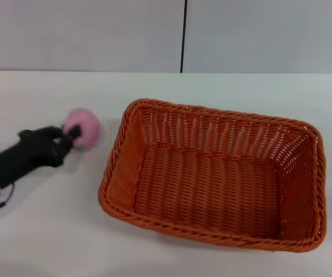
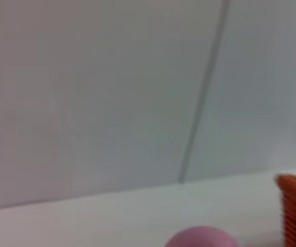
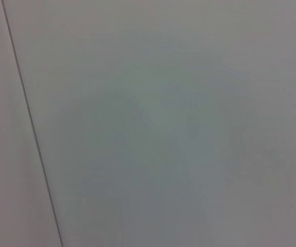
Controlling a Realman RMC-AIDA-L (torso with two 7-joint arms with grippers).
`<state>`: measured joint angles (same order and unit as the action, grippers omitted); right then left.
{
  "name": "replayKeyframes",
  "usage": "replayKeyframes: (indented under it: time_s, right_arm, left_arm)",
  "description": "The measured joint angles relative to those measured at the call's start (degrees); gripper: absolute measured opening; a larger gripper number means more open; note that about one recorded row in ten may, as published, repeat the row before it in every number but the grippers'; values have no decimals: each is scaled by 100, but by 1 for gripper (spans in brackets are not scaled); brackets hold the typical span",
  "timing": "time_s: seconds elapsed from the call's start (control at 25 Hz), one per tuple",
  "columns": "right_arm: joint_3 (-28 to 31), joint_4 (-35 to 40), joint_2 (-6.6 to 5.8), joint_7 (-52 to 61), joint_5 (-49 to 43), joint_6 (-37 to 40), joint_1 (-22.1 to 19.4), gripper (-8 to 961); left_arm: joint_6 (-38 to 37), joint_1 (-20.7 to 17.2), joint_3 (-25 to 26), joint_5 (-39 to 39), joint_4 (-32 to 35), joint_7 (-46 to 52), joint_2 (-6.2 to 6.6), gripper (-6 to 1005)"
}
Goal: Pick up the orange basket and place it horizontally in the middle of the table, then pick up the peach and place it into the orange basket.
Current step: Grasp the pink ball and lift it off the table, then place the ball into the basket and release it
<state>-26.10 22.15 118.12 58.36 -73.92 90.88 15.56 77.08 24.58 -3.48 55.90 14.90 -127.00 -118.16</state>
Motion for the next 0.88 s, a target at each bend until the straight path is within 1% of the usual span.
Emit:
replayKeyframes:
  time_s: [0.04,0.08,0.12,0.24,0.28,0.36,0.52,0.56,0.6,0.68,0.72,0.76,0.8,0.84,0.88]
  right_arm:
    - [0,0,0,0,0,0,0,433]
    - [0,0,0,0,0,0,0,433]
    - [0,0,0,0,0,0,0,433]
    - [0,0,0,0,0,0,14,433]
    - [0,0,0,0,0,0,20,433]
    - [0,0,0,0,0,0,33,433]
    - [0,-18,0,-1,0,0,52,433]
    - [0,-45,-1,-10,0,0,65,433]
    - [0,-80,-1,-27,0,1,77,434]
    - [-1,-134,-5,-62,0,0,95,434]
    - [0,-143,-7,-68,0,0,96,434]
    - [0,-145,-8,-74,0,0,100,434]
    - [0,-145,-8,-74,0,0,100,434]
    - [0,-145,-8,-76,0,1,102,434]
    - [0,-145,-9,-77,0,0,107,434]
  left_arm:
    - [43,-34,110,46,10,0,7,165]
    - [43,-34,110,46,10,0,7,156]
    - [215,-110,376,173,35,0,16,146]
    - [513,-177,669,347,48,28,29,133]
    - [513,-177,669,347,48,28,29,129]
    - [961,-198,808,517,47,148,31,120]
    - [1081,-197,815,548,46,192,31,102]
    - [1287,-190,822,603,41,289,31,98]
    - [1914,-64,751,662,24,602,30,92]
    - [1914,-64,751,662,24,602,30,78]
    - [2142,43,603,592,43,735,30,72]
    - [2142,43,603,592,43,735,30,66]
    - [2350,242,31,491,107,1000,27,59]
    - [2363,341,-395,474,158,1109,15,56]
    - [2363,341,-395,474,158,1109,15,53]
